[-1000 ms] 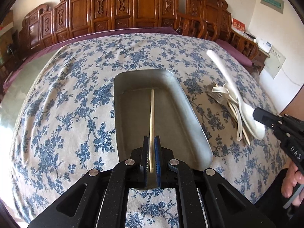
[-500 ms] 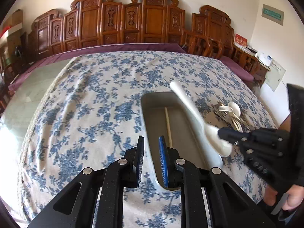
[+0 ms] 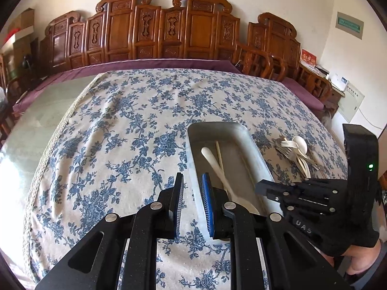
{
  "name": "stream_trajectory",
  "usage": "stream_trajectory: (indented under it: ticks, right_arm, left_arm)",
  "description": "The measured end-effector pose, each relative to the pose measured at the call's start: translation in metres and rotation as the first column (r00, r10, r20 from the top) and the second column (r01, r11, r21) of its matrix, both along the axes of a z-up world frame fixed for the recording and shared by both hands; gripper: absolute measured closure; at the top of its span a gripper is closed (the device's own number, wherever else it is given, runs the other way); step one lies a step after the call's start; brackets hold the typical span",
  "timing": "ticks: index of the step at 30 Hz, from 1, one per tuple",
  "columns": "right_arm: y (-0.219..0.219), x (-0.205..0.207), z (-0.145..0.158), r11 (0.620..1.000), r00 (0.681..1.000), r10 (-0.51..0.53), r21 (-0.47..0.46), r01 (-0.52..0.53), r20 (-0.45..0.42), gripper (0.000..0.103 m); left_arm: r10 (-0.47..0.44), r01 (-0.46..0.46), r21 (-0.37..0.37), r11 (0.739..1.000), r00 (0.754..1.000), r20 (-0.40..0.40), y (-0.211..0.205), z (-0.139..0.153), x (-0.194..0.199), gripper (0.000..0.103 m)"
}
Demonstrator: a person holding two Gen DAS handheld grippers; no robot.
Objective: Organize utensils
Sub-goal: 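Lower the white spoon into the grey tray and open the right tool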
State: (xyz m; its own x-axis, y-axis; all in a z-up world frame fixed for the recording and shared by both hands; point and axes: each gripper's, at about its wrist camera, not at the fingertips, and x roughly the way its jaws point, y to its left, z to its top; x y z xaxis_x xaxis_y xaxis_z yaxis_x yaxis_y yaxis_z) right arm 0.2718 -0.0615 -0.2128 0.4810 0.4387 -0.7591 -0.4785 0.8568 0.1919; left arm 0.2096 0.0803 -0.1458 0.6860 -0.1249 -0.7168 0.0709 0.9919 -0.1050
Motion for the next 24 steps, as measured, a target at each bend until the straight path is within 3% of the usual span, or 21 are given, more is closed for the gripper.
stream_trajectory:
  ticks: [12,24]
  right_arm:
    - [-0.098,-0.037,0.050,0.995,0.984,-0.086,-0.042,0.093,0.154,0.099]
    - [-0.173,-0.051,0.063,0.969,0.964,-0.195,-0.115,0.218,0.182,0.099]
  left_arm:
    - [-0.087,0.087,-0.006,0.996,0.996,0.034,-0.044,0.014,-0.012,0.088]
    - [-0.179,0.180,-0.025,0.983,0.984,0.024,-0.096,0.011,-0.024,0.088]
